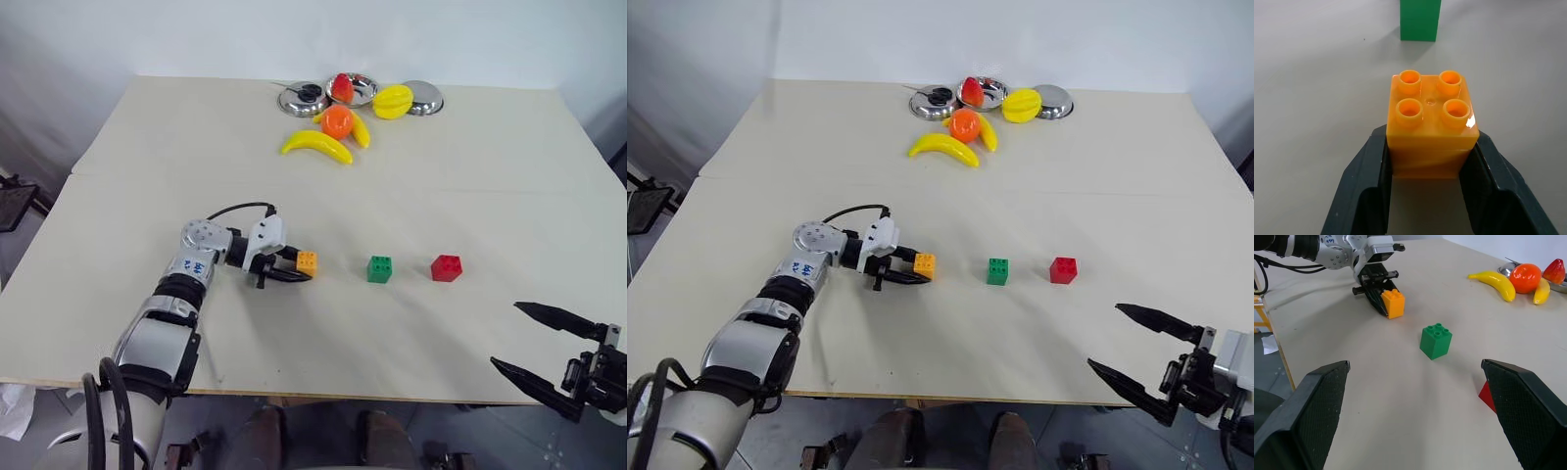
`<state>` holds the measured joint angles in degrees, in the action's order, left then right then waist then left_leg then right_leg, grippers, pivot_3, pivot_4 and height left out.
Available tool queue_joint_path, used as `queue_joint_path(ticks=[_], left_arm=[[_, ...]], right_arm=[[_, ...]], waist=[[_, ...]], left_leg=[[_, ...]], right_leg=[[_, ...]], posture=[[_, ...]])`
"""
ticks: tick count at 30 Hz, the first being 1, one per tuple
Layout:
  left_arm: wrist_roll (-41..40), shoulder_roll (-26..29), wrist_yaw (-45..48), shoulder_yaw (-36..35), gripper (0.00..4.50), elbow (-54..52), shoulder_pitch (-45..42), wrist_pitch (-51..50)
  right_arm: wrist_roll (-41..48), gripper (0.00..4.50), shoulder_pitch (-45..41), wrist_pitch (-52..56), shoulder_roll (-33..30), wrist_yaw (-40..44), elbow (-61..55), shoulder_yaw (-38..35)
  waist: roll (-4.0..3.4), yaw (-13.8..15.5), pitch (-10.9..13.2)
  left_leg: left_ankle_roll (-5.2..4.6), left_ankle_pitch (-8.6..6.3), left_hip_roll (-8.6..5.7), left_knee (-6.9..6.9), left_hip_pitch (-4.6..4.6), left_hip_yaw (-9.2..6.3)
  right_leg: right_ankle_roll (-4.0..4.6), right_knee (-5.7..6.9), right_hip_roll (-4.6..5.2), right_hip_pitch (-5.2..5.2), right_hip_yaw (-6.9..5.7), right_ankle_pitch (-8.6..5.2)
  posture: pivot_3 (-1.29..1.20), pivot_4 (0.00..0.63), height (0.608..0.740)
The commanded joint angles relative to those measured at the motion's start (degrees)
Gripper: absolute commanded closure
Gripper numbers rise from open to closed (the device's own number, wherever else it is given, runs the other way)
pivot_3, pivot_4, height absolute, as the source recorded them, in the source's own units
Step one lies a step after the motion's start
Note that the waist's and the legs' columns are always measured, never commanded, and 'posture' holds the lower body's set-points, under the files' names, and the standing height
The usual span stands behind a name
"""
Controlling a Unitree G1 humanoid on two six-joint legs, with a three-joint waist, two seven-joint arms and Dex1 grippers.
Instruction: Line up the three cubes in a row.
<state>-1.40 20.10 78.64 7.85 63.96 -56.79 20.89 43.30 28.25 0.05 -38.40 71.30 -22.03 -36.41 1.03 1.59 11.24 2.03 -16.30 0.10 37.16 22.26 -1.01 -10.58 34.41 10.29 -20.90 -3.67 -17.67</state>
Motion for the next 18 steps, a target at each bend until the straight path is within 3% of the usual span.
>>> queue_joint_path(ticks=[1,12,18], left_arm=[[1.32,-0.72,0.16,0.14,2.99,2.17,-2.44,1.58],[3.40,-1.62,-2.07,-0.79,2.99,6.66,-4.56,2.12],[1.79,-1.03,-4.19,-3.39,1.11,7.01,-4.51,3.10]], right_arm=[[0.35,0.00,-0.07,-0.22,0.39,-0.02,-0.52,-0.25],[-0.15,0.00,0.44,-0.81,1.73,-0.22,-1.20,-0.03],[-0.56,0.00,0.15,-0.77,2.23,-0.44,-1.22,0.44]], waist=[[0.00,-0.02,0.00],[0.01,-0.05,0.00],[0.01,-0.05,0.00]], left_leg=[[0.00,0.00,0.00,0.00,0.00,0.00],[0.00,0.00,0.00,-0.01,0.00,0.00],[0.00,0.00,0.00,0.00,0.00,-0.01]], right_leg=[[0.00,0.00,0.00,0.00,0.00,0.00],[0.00,0.00,0.00,-0.01,0.00,0.00],[0.00,0.01,0.00,-0.01,0.00,0.00]], posture=[[0.00,0.150,0.740],[0.00,0.150,0.740],[0.00,0.150,0.740]])
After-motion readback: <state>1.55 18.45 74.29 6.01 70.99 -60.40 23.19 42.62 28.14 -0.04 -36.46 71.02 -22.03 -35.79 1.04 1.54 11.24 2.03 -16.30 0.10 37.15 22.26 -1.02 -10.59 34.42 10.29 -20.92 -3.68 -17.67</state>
